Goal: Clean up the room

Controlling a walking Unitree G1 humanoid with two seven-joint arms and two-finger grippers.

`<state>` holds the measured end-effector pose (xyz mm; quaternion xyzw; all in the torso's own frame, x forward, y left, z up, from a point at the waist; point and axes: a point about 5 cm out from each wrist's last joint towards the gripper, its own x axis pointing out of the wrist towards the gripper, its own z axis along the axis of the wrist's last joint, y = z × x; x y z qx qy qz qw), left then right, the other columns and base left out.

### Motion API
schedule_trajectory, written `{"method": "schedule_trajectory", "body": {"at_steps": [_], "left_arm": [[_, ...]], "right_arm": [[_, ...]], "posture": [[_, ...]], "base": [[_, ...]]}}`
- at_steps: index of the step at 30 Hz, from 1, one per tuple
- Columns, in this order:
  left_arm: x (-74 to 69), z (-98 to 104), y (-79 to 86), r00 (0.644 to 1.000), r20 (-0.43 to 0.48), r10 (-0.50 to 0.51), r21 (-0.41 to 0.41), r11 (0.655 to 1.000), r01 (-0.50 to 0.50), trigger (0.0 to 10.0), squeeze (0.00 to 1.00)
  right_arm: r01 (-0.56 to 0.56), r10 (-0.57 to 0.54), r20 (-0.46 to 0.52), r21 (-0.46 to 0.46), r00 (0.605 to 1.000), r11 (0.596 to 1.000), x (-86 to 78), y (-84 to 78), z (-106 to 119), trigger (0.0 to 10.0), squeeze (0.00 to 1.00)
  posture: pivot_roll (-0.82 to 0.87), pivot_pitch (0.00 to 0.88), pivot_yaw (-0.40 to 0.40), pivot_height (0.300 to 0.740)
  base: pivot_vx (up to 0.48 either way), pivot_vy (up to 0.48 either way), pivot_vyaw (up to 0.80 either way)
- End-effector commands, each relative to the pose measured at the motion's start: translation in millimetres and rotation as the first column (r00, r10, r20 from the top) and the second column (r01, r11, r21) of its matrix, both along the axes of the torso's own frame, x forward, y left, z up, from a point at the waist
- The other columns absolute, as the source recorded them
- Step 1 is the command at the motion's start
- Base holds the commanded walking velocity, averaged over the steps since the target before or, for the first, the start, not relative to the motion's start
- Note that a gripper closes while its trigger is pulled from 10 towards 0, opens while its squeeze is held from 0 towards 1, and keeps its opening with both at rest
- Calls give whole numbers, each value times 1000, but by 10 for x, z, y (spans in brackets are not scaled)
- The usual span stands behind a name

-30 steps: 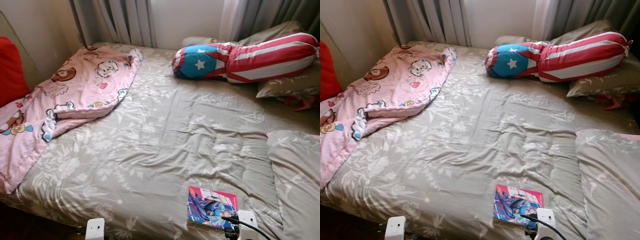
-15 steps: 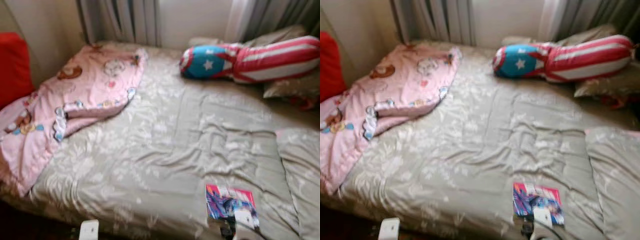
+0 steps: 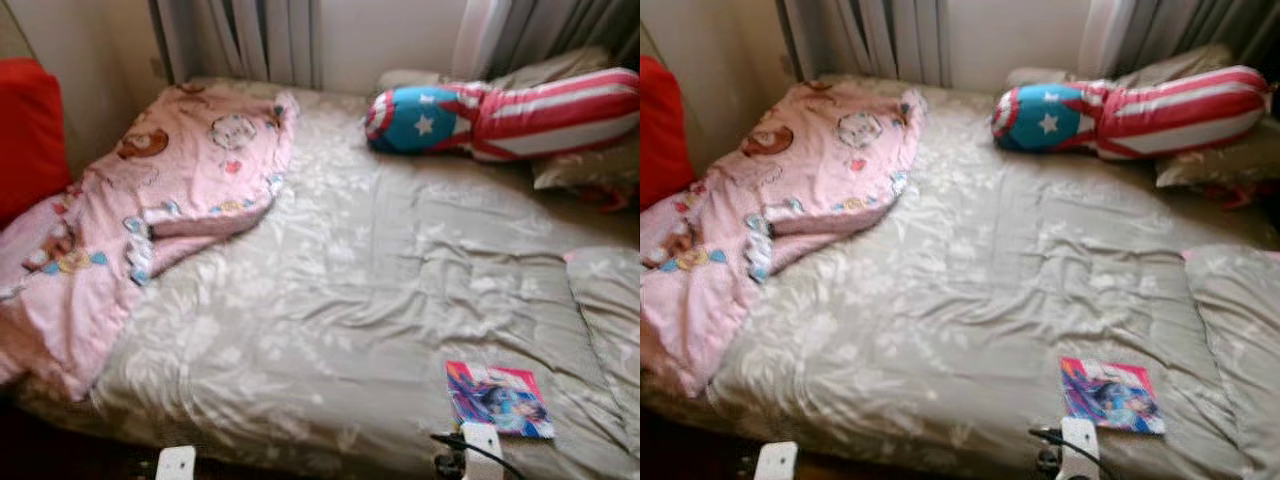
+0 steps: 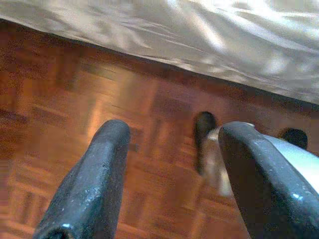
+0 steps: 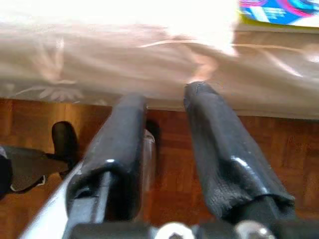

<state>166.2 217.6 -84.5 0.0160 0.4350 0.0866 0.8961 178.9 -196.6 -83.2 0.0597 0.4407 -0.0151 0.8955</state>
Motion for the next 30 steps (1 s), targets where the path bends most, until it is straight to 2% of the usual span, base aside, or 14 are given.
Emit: {"method": "schedule_trajectory", "body": {"at_steps": [1, 17, 30], "left_arm": [[-78, -51, -68, 999, -31, 4, -23, 1000, -5, 10000, 0], [-141, -56, 35, 999, -46, 19, -17, 1000, -20, 10000, 0], [-137, -69, -31, 999, -50, 20, -22, 1000, -21, 10000, 0]], "right_arm": [[16, -17, -32, -22, 999, 1000, -96, -94, -31, 10000, 0], [19, -20, -31, -19, 999, 1000, -99, -73, -36, 10000, 0], [14, -15, -33, -21, 999, 1000, -97, -68, -36, 10000, 0]], "posture": [[-91, 131, -25, 740], [-85, 147, -26, 740], [-83, 149, -26, 740]], "base": [[0, 454, 0], [0, 452, 0], [0, 453, 0]]}}
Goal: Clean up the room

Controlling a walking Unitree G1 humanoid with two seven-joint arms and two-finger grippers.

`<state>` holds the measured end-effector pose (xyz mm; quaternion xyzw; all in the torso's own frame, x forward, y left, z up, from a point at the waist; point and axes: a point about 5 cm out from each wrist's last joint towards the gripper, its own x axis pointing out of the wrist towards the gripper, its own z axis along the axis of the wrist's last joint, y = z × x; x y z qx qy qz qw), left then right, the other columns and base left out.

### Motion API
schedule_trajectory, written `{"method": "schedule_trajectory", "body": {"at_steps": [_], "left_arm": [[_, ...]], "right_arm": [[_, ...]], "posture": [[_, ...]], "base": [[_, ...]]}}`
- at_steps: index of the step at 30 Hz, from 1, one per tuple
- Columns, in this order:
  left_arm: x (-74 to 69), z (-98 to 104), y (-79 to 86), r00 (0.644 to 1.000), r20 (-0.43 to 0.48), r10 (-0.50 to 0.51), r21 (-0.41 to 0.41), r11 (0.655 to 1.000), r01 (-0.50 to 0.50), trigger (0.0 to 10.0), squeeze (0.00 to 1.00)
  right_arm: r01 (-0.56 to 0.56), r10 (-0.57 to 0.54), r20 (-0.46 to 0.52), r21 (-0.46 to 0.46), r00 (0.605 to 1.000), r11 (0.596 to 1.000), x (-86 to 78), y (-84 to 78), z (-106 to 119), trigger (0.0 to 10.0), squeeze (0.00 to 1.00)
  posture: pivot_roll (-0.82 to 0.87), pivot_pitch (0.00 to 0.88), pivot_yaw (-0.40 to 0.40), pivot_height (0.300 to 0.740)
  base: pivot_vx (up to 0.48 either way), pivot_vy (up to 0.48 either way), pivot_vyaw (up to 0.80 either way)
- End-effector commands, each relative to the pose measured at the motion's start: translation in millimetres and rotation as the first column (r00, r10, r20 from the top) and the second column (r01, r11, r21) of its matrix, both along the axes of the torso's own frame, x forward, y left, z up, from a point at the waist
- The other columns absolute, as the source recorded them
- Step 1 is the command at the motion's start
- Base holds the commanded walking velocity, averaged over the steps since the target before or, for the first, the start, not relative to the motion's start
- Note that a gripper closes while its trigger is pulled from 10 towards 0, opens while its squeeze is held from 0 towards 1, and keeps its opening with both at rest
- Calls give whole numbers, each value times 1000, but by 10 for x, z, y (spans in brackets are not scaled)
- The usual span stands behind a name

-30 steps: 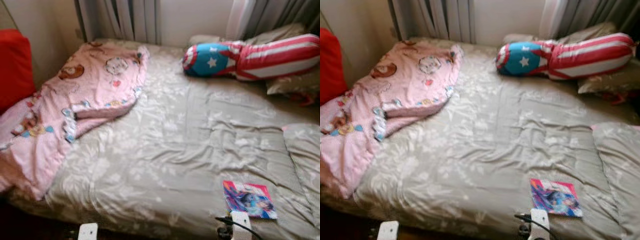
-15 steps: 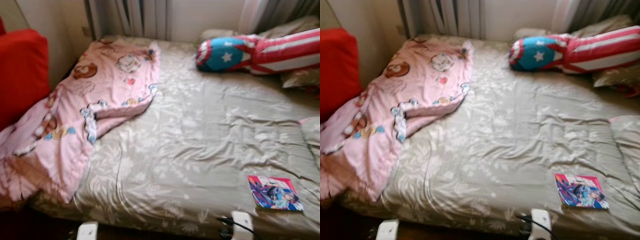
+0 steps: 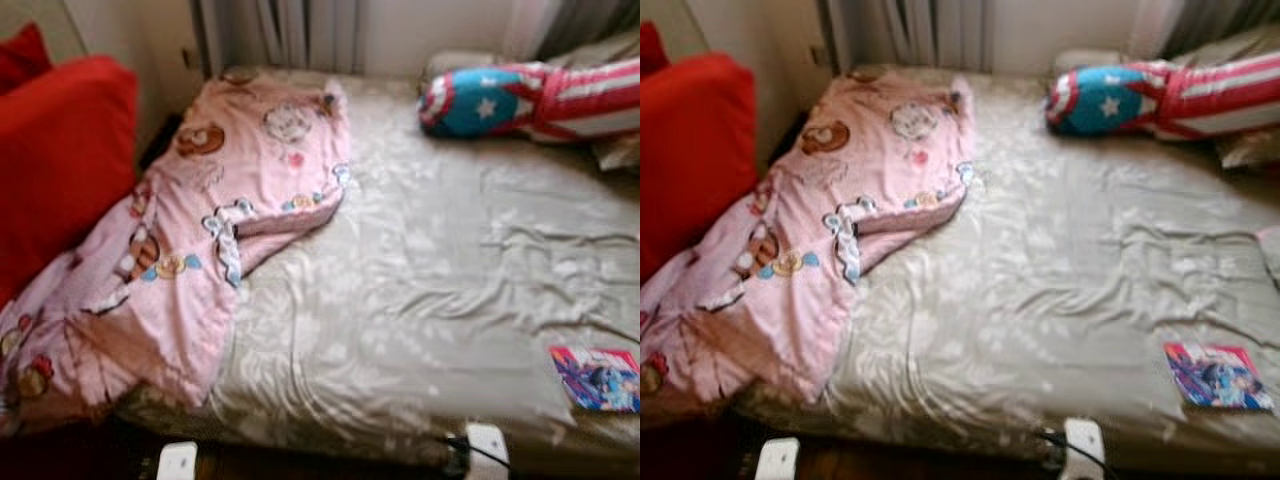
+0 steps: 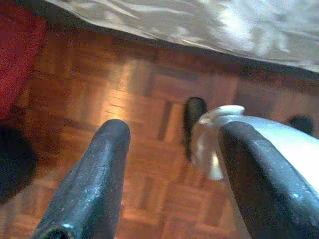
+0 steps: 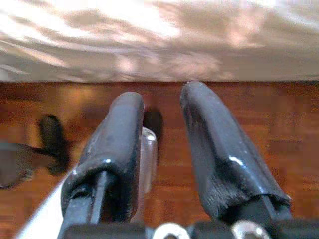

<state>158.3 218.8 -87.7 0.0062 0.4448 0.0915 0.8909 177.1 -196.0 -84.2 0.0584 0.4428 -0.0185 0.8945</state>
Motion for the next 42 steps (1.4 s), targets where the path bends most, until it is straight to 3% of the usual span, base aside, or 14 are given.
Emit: {"method": "schedule_trajectory", "body": {"at_steps": [1, 22, 28, 42], "left_arm": [[-49, -37, -60, 1000, -29, 0, -10, 1000, -1, 10000, 0], [-76, -45, -43, 999, -36, 9, -11, 1000, -10, 10000, 0], [-93, -48, -26, 999, -40, 10, -9, 1000, -10, 10000, 0], [-50, -36, -57, 1000, -27, 6, -7, 1000, -6, 10000, 0]], "right_arm": [[7, -8, -28, -16, 1000, 1000, -79, -73, -27, 10000, 0], [1, -2, -28, -16, 1000, 1000, -77, -75, -25, 10000, 0], [-15, 14, -21, -22, 1000, 1000, -68, -75, -19, 10000, 0], [-19, 18, -16, -17, 1000, 1000, -69, -68, -19, 10000, 0]], "posture": [[-83, 150, -26, 740], [-82, 151, -28, 740], [-82, 150, -28, 740], [-83, 143, -25, 740]], "base": [[0, 458, 0], [0, 440, 0], [0, 0, 144], [0, 0, 800]]}}
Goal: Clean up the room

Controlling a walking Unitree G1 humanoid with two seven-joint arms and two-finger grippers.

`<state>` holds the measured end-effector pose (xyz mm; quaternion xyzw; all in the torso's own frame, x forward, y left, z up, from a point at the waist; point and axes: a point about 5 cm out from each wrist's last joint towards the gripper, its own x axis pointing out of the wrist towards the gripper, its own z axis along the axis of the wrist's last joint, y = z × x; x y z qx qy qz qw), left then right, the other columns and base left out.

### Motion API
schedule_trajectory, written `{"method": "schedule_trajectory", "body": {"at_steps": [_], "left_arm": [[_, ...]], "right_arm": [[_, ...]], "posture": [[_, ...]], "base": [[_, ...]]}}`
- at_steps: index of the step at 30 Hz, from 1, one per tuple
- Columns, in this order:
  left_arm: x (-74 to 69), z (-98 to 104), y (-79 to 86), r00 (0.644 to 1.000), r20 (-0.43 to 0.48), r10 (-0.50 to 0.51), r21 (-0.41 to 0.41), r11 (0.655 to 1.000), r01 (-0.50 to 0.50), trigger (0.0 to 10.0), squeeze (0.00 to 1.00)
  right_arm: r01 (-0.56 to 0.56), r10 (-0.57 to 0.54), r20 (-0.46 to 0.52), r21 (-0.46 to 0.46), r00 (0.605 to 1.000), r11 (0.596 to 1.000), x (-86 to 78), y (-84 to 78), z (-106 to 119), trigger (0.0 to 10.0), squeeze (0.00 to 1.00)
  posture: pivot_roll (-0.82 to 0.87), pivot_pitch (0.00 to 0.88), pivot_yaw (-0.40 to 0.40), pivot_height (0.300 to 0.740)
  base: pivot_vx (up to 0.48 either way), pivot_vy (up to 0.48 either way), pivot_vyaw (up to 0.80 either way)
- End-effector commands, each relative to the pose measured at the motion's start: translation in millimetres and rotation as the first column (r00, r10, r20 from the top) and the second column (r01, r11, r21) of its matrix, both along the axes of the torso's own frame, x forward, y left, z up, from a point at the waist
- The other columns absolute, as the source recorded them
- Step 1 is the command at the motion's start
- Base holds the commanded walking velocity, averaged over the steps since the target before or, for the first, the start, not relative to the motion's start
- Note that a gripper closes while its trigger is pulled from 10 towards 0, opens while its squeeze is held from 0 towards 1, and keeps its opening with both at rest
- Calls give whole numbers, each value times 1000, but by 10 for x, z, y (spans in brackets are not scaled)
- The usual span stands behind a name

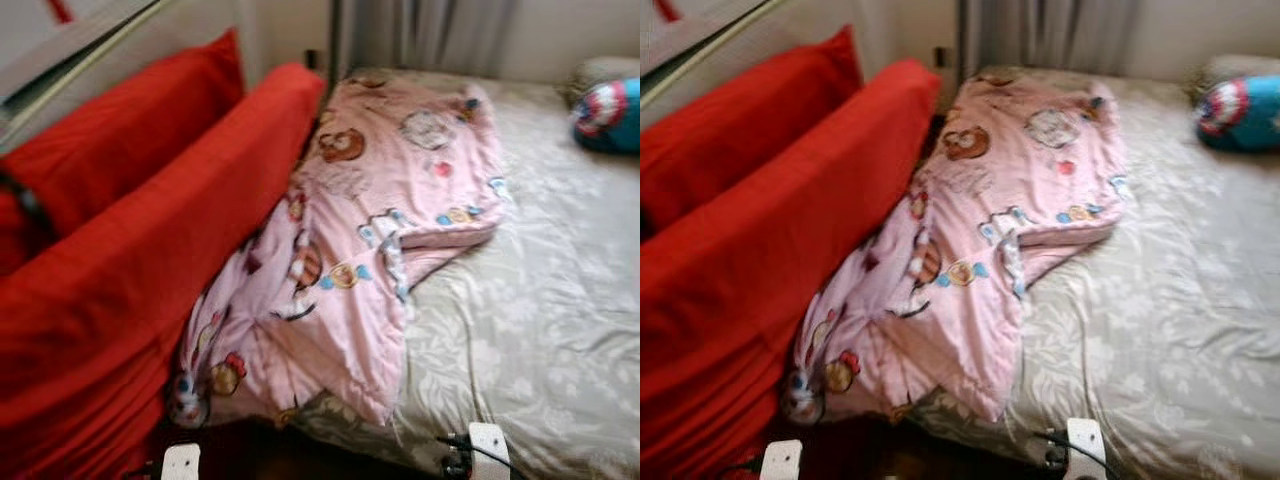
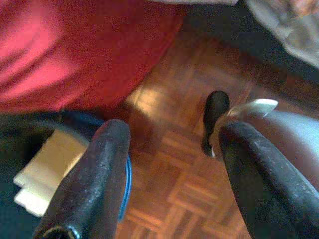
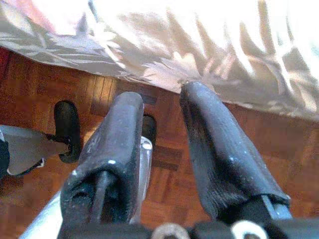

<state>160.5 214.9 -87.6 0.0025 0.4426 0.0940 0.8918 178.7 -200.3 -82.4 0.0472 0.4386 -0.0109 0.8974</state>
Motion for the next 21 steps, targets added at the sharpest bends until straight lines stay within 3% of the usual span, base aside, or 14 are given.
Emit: {"method": "schedule_trajectory", "body": {"at_steps": [1, 9, 17, 21], "left_arm": [[-70, -36, -19, 1000, -31, -2, -3, 1000, 2, 10000, 0], [-42, -26, -36, 1000, -19, -6, -5, 1000, 6, 10000, 0], [-9, -13, -45, 1000, -2, 11, -10, 1000, -11, 10000, 0], [-1, -11, -55, 1000, 3, 15, -12, 1000, -15, 10000, 0]], "right_arm": [[5, -5, -26, -4, 1000, 1000, -85, -25, -36, 10000, 0], [10, -10, -25, -1, 1000, 1000, -90, -23, -38, 10000, 0], [14, -14, -9, 5, 1000, 1000, -74, -24, -28, 10000, 0], [7, -7, -6, 3, 1000, 1000, -68, -25, -24, 10000, 0]], "posture": [[-84, 141, -24, 740], [-83, 138, -25, 740], [-82, 143, -28, 740], [-81, 146, -30, 740]], "base": [[0, 0, 800], [0, 0, 800], [0, 0, 0], [0, 0, 708]]}}
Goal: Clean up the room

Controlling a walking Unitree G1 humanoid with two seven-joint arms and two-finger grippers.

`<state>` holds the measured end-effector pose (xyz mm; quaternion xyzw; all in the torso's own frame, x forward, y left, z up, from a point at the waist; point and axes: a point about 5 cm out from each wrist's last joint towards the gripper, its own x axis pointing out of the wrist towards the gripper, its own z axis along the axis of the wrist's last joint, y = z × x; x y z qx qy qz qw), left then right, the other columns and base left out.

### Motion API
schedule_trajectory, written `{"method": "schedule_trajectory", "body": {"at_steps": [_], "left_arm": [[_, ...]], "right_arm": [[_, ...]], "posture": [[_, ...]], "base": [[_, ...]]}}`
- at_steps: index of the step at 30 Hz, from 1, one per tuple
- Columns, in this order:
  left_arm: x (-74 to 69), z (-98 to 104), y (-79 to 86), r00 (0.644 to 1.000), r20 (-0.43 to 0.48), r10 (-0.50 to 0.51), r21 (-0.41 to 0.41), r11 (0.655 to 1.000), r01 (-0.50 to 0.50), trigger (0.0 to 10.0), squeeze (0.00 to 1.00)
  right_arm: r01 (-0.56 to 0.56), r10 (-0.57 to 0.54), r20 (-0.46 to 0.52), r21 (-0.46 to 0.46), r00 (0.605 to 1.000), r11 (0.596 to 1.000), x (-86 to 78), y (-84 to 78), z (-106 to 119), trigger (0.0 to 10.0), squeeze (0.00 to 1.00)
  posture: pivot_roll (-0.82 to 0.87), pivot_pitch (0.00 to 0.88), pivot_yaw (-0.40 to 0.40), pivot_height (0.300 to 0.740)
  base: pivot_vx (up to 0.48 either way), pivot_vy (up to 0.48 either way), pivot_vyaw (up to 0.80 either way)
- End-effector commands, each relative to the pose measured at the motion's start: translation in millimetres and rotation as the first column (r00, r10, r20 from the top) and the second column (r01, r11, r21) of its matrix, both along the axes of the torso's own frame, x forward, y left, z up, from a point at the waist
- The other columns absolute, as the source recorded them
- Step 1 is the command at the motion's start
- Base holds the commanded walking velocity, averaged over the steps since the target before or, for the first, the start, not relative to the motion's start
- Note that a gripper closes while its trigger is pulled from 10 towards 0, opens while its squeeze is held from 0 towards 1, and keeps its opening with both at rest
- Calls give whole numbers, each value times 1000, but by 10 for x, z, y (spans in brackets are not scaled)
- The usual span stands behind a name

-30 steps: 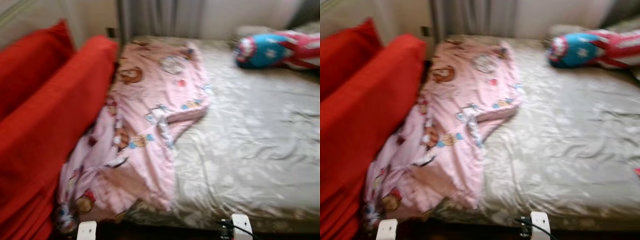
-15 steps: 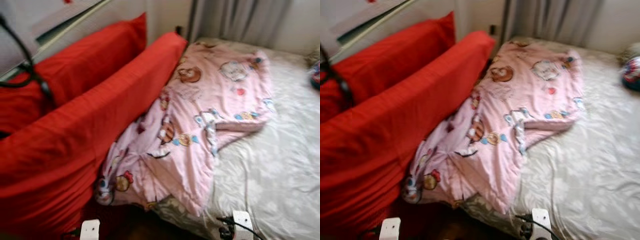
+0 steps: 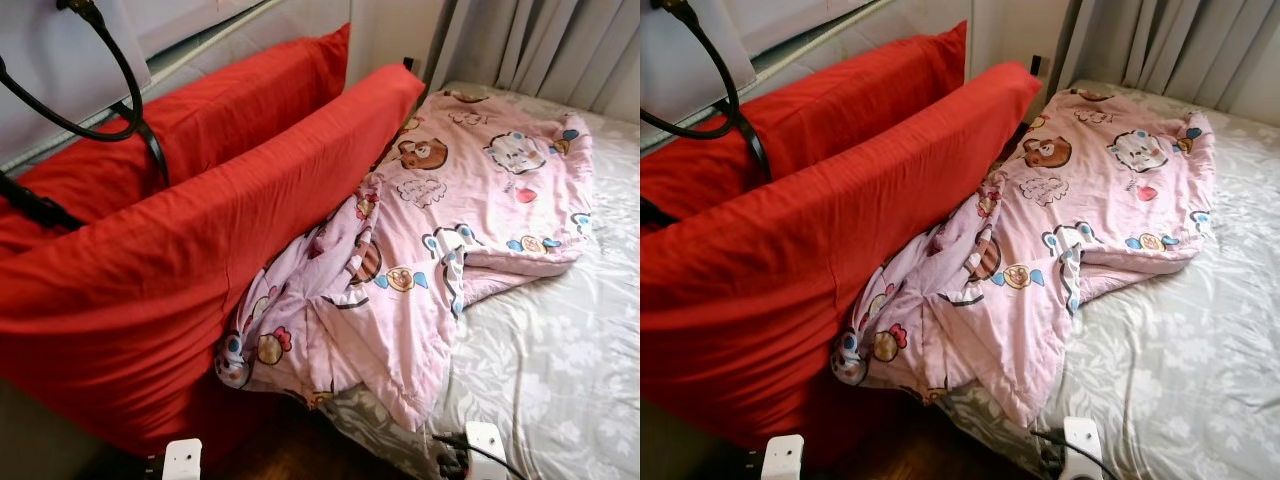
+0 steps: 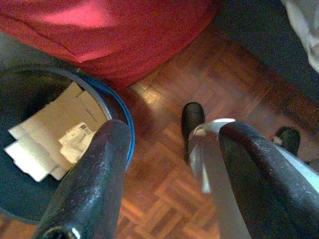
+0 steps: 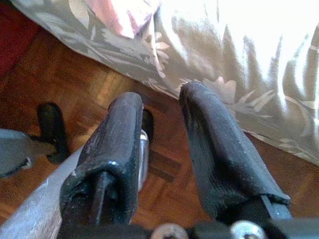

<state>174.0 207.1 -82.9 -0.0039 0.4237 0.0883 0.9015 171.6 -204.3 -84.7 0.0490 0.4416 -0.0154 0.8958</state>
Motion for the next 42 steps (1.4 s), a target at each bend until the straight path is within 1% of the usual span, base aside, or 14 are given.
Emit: {"method": "schedule_trajectory", "body": {"at_steps": [1, 8, 16, 20, 21, 22, 24, 25, 27, 28, 31, 33, 35, 42], "left_arm": [[-134, -58, 20, 999, -40, 21, 1, 1000, -21, 10000, 0], [-106, -46, 6, 999, -24, 22, -2, 1000, -22, 10000, 0], [-75, -25, 22, 1000, -1, 23, -8, 1000, -23, 10000, 0], [50, 45, 34, 998, 64, 21, -14, 1000, -20, 10000, 0], [136, 99, 40, 993, 114, 30, -19, 999, -28, 10000, 0], [136, 99, 40, 993, 114, 30, -19, 999, -28, 10000, 0], [349, 249, 51, 972, 234, 16, 4, 1000, -17, 10000, 0], [349, 249, 51, 972, 234, 16, 4, 1000, -17, 10000, 0], [516, 385, 30, 942, 336, 1, 10, 1000, -5, 10000, 0], [528, 396, 29, 938, 345, 1, 10, 1000, -5, 10000, 0], [646, 532, 7, 896, 444, -19, 27, 1000, 8, 10000, 0], [661, 569, -11, 879, 474, -43, 48, 999, 23, 10000, 0], [645, 624, -66, 844, 532, -65, 58, 997, 41, 10000, 0], [521, 639, -94, 813, 578, -71, 62, 997, 43, 10000, 0]], "right_arm": [[-1, 1, 1, 4, 1000, 1000, 3, 14, -1, 10000, 0], [3, -3, -3, -1, 1000, 1000, -2, 7, -4, 10000, 0], [32, -33, 16, 7, 999, 999, 1, -3, 4, 10000, 0], [61, -63, 56, 25, 996, 998, 20, -6, 23, 10000, 0], [67, -69, 82, 33, 994, 997, 33, -7, 37, 10000, 0], [67, -69, 82, 33, 994, 997, 33, -7, 37, 10000, 0], [78, -84, 143, 52, 986, 996, 61, -11, 71, 10000, 0], [78, -84, 143, 52, 986, 996, 61, -11, 71, 10000, 0], [31, -37, 196, 37, 980, 999, 92, -5, 109, 10000, 0], [24, -31, 201, 35, 979, 999, 93, -4, 112, 10000, 0], [7, -17, 240, 43, 971, 999, 105, 6, 136, 10000, 0], [-39, 21, 366, 41, 930, 998, 444, 146, 326, 10000, 0], [-107, 83, 516, 18, 853, 994, 808, 326, 605, 10000, 0], [-107, 69, 609, 25, 790, 994, 810, 365, 692, 10000, 0]], "posture": [[-80, 147, -31, 740], [-82, 147, -33, 740], [-80, 147, -36, 740], [-79, 148, -36, 740], [-78, 150, -38, 740], [-78, 150, -38, 740], [-72, 155, -38, 740], [-72, 155, -38, 740], [-73, 158, -36, 740], [-73, 158, -36, 740], [-75, 161, -35, 740], [-78, 160, -34, 740], [-75, 165, -35, 740], [-81, 169, -34, 740]], "base": [[0, 0, 800], [0, 0, 766], [0, 0, 0], [0, 0, 0], [0, 0, 0], [0, 0, 0], [0, 0, 0], [0, 0, 0], [0, 0, 0], [0, 0, 0], [0, 0, 0], [0, 0, 0], [0, 0, 0], [0, 0, 0]]}}
